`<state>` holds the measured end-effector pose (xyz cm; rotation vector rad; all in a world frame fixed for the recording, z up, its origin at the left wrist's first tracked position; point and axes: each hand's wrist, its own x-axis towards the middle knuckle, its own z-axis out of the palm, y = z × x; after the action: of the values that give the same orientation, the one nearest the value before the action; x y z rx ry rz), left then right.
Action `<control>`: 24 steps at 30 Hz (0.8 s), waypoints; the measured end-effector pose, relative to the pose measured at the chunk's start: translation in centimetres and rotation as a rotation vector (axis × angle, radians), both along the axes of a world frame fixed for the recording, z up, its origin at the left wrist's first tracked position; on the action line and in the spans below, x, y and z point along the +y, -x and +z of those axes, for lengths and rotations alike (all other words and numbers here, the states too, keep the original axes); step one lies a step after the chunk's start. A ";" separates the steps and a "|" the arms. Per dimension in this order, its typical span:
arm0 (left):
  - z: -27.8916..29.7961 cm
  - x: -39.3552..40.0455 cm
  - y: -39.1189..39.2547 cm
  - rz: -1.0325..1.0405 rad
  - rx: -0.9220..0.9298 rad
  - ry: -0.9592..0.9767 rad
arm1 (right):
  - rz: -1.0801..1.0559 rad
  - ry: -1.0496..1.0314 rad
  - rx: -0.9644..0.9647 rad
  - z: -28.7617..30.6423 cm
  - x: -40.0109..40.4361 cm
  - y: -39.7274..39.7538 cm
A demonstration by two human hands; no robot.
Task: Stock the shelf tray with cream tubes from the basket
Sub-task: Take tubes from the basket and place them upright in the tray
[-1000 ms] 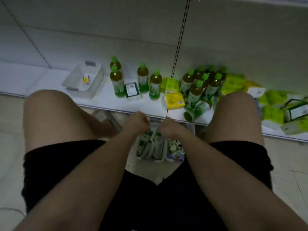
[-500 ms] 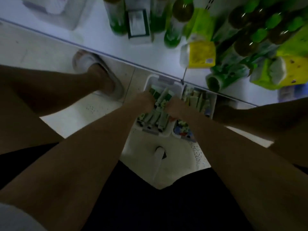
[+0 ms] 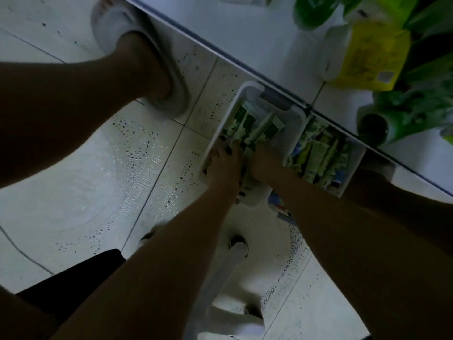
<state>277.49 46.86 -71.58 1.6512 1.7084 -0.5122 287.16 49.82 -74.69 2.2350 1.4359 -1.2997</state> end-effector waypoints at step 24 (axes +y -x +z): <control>26.6 10.2 0.3 0.014 -0.876 -0.133 | 0.025 -0.530 0.340 36.5 2.1 -8.6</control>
<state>277.17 57.02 -44.93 1.6000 1.0979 0.3219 295.75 51.96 -38.23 2.3585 2.1386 -1.4825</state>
